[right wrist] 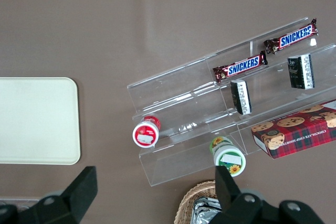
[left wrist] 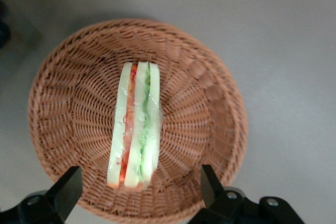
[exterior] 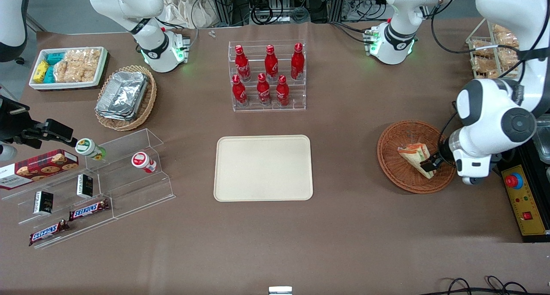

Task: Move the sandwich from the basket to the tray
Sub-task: 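Close the left gripper on the sandwich's crust edge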

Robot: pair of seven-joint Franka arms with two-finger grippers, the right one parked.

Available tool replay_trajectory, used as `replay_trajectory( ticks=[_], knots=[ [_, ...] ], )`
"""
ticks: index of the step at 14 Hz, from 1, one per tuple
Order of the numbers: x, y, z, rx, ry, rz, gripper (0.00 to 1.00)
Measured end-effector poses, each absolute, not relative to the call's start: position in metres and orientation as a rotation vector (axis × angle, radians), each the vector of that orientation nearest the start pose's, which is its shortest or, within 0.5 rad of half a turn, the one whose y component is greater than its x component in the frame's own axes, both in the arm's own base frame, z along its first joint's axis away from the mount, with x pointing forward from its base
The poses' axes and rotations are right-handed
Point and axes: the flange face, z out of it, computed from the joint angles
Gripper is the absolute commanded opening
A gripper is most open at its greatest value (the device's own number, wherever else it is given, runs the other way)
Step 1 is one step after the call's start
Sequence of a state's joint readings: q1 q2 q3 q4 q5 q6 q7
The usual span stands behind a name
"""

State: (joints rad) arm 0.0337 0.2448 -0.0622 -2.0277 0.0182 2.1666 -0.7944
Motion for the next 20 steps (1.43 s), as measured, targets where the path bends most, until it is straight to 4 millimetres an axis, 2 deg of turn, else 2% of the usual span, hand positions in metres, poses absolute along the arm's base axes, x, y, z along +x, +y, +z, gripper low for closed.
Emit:
replay_trajectory(
  ticks=[4,6,7,8,9,10,11,14,17,20],
  knots=[
    [0.555,-0.009,0.273,-2.862,-1.194,0.135,1.00],
    [0.552,-0.009,0.259,-2.854,-1.209,0.141,1.00],
    [0.552,-0.009,0.254,-2.851,-1.211,0.149,0.97],
    [0.552,-0.009,0.250,-2.847,-1.212,0.158,0.77],
    [0.552,-0.009,0.246,-2.845,-1.213,0.165,0.47],
    [0.552,-0.009,0.241,-2.842,-1.216,0.170,0.13],
    [0.552,-0.009,0.237,-2.837,-1.224,0.174,0.00],
    [0.558,-0.010,0.240,-2.822,-1.275,0.151,0.00],
    [0.577,-0.016,0.263,-2.813,-1.326,0.112,0.00],
    [0.594,-0.017,0.295,-2.785,-1.322,0.179,0.00]
  ],
)
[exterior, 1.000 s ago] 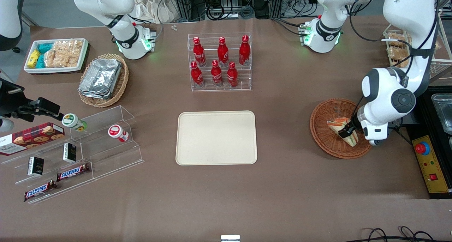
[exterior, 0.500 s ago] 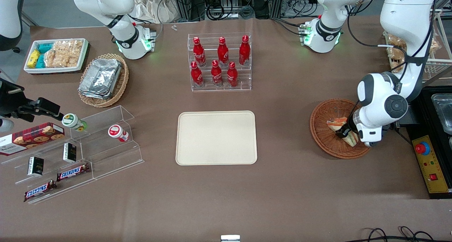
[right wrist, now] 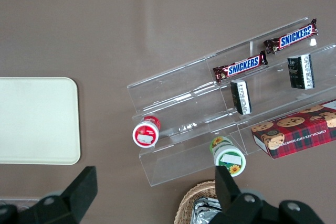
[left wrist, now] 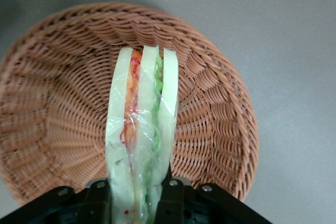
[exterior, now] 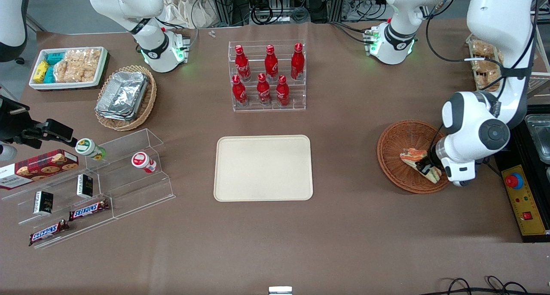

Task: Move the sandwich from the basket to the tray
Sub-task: 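Close the left gripper on the sandwich's crust edge, then lift the sandwich and carry it toward the cream tray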

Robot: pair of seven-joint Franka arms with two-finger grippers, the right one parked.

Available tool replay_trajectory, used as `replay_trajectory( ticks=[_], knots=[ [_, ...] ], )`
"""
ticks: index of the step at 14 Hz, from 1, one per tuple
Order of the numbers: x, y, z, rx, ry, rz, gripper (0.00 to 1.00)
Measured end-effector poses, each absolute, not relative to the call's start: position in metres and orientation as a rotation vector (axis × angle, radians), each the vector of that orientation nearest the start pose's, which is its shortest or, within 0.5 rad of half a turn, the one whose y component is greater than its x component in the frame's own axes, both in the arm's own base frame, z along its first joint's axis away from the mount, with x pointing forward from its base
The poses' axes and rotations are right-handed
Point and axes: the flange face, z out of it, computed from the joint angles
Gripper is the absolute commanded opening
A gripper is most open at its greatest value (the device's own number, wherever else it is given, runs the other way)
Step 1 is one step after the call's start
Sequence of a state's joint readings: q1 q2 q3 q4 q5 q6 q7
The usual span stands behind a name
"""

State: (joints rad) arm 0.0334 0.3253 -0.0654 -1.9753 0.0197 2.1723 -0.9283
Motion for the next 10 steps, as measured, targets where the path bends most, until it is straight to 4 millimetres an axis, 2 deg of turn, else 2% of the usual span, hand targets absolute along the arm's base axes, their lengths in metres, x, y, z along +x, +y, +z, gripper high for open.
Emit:
replay_trajectory(
  ticks=[3,6,8,10],
  knots=[
    [0.614,-0.018,0.350,-2.758,-1.308,0.245,0.00],
    [0.632,-0.034,0.433,-2.782,-1.276,0.242,0.00],
    [0.638,-0.063,0.485,-2.858,-1.195,0.192,0.00],
    [0.637,-0.109,0.520,-3.006,-0.954,0.129,0.00]
  ],
)
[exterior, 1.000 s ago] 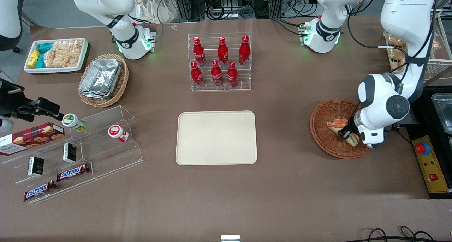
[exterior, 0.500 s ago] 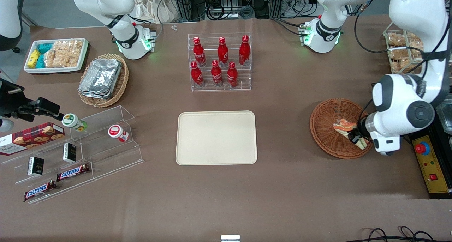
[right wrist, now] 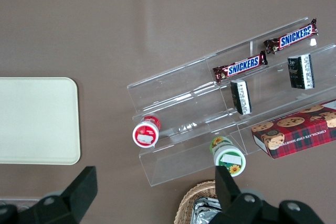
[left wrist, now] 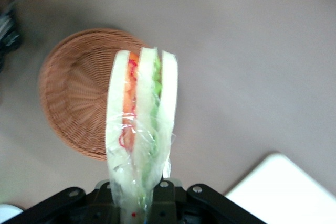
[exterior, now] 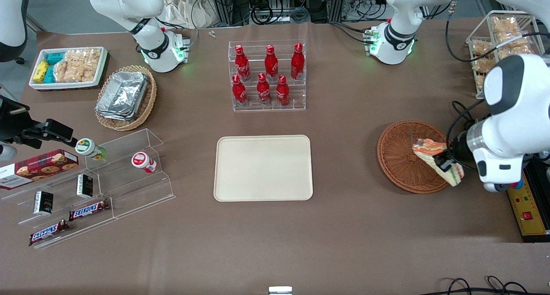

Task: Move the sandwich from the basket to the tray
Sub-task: 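Lift the sandwich and carry it toward the cream tray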

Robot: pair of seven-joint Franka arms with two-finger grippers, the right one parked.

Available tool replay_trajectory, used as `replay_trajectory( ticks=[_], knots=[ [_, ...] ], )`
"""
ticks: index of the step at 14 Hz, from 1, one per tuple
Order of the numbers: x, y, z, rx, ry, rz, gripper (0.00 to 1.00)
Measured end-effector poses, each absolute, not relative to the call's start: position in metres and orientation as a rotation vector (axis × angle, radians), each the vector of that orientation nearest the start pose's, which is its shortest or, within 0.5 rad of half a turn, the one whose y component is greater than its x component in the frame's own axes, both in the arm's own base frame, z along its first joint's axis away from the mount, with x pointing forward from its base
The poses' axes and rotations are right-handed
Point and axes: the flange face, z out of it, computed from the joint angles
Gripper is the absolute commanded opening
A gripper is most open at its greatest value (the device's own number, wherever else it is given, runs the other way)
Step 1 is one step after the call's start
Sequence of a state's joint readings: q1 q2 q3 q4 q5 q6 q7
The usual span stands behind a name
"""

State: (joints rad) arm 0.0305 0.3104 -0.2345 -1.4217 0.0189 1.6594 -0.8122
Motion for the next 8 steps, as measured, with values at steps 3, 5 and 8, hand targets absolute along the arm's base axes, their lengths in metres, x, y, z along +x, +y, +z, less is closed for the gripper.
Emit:
replay_trajectory(
  ticks=[3,5,8],
  knots=[
    [0.626,-0.179,0.528,-3.124,-0.715,0.127,0.00],
    [0.623,-0.231,0.506,-3.200,-0.584,0.154,0.00],
    [0.624,-0.309,0.442,-3.305,-0.434,0.209,0.00]
  ],
)
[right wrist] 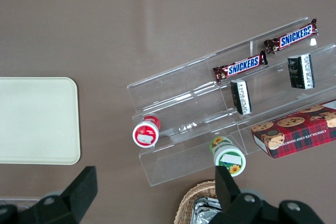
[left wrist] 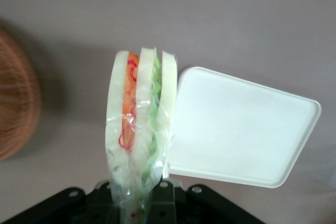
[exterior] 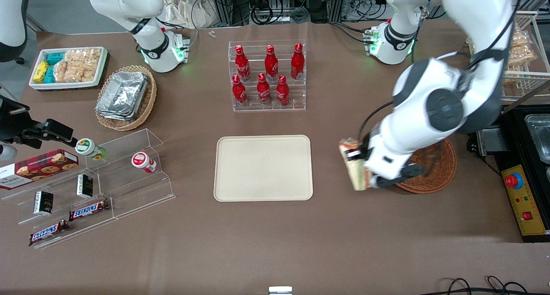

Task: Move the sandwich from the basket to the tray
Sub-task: 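Lift the sandwich and carry it toward the cream tray, then lower the sandwich onto the tray and open the left gripper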

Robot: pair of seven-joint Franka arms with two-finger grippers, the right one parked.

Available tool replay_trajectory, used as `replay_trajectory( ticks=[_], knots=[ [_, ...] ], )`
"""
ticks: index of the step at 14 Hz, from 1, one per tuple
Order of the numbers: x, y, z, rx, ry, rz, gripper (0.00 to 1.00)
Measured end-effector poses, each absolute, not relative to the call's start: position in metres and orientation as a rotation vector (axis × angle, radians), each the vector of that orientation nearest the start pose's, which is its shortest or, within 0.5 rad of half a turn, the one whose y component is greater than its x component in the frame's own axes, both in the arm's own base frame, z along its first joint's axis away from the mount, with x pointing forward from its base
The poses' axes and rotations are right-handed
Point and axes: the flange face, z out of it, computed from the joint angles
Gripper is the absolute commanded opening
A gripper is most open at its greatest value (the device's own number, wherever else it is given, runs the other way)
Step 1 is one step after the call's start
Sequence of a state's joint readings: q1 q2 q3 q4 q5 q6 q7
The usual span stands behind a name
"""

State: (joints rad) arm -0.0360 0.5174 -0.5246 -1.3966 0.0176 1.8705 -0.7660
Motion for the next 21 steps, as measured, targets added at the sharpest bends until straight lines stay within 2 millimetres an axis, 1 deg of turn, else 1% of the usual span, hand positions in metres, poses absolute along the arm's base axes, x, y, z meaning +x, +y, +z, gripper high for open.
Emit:
replay_trajectory(
  ticks=[2,3,4,6,7,8,9,11,12,13,14,15,18,20,21],
  knots=[
    [0.620,-0.359,0.389,-3.360,-0.375,0.226,0.00],
    [0.616,-0.380,0.363,-3.381,-0.353,0.242,0.00],
    [0.612,-0.394,0.337,-3.391,-0.337,0.264,0.00],
    [0.606,-0.410,0.290,-3.372,-0.281,0.286,0.00],
    [0.602,-0.415,0.271,-3.353,-0.248,0.296,0.00],
    [0.599,-0.418,0.256,-3.337,-0.228,0.312,0.00],
    [0.597,-0.419,0.246,-3.328,-0.220,0.327,0.00],
    [0.596,-0.418,0.236,-3.318,-0.215,0.340,0.00],
    [0.596,-0.418,0.233,-3.311,-0.207,0.340,0.13],
    [0.595,-0.417,0.229,-3.303,-0.195,0.336,0.34],
    [0.593,-0.418,0.225,-3.296,-0.182,0.337,0.74],
    [0.589,-0.423,0.222,-3.292,-0.162,0.338,1.00],
    [0.576,-0.439,0.220,-3.279,-0.102,0.331,1.00],
    [0.578,-0.440,0.223,-3.282,-0.101,0.319,1.00],
    [0.583,-0.438,0.230,-3.289,-0.110,0.299,1.00]
  ],
)
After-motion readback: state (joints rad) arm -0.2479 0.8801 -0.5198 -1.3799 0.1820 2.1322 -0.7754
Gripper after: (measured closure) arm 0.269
